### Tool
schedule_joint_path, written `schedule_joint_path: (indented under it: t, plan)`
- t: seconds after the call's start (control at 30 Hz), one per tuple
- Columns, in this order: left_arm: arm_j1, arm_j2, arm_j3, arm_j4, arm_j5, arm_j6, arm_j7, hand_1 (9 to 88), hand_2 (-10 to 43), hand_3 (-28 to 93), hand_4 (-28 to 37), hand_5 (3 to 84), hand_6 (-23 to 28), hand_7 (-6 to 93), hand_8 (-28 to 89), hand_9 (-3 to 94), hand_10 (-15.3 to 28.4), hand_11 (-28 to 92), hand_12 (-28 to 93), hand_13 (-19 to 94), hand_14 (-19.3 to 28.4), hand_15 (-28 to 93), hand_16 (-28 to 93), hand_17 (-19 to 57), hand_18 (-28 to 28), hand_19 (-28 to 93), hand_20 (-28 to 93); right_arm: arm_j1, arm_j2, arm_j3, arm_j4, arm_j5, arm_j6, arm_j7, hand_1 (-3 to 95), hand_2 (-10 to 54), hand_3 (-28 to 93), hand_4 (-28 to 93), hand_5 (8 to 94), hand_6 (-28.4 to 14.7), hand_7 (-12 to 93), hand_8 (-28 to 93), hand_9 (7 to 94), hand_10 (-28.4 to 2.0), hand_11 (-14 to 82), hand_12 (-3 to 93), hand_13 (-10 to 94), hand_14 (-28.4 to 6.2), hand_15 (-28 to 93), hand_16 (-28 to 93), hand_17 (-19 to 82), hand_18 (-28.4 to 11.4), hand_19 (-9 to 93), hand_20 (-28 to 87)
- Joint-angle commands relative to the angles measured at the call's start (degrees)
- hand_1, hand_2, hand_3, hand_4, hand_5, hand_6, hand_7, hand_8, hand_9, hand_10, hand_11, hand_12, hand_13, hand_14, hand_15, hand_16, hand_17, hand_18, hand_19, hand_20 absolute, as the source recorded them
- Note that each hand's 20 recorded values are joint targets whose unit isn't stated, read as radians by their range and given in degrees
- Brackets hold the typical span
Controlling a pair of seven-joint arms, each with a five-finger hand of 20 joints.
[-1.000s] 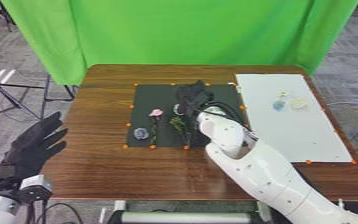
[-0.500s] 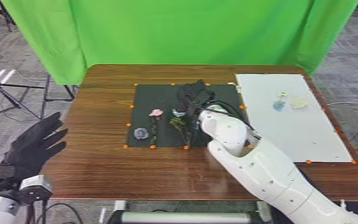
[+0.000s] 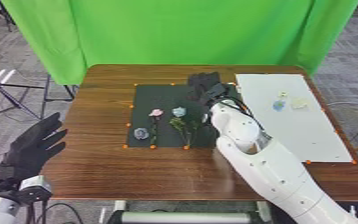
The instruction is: Arrange flowers
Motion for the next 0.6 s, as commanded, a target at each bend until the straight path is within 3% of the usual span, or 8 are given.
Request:
schedule_joint_path:
  t: [0.03,0.27,0.6]
  plan:
    - [1.67,-1.10,-0.50,-0.64,-0.03,0.48,0.46,23.1,-1.6,70,-28.3,24.8,1.5,18.3,-9,18.9,9.1,13,17,14,12.1,20,6,-11.7,17.9,35,9,0.48,10.19,4.65,2.44,0.02,0.38,11.43,23.1,-0.9,90,-22,39.2,-4.3,33,-15,41.3,-14.6,32.2,27.0,42,-10.6,63,21,13,-20.5,72,54]
    - [1.96,-1.29,-0.54,-0.79,0.01,0.66,0.74,23.1,-1.6,70,-28.3,24.8,1.6,18.2,-9,18.9,9.1,14,17,14,12.1,20,6,-11.6,17.9,35,9,-3.91,14.86,10.12,1.97,0.41,-2.15,17.43,24.9,-4.1,90,-23,32.0,-5.9,32,-14,32.9,-16.4,29.0,26.9,33,-12.3,59,18,10,-20.4,70,53]
    - [1.63,-1.43,-0.55,-0.68,-0.02,0.54,0.65,23.1,-1.6,71,-28.3,24.8,1.6,18.5,-9,18.9,9.2,14,17,14,12.2,20,5,-11.6,17.9,35,9,-10.30,17.26,14.60,-0.17,0.36,-2.30,16.38,26.9,-7.2,89,-25,32.8,-5.5,32,-13,35.5,-15.4,29.0,26.8,35,-11.4,57,17,9,-20.5,69,51]
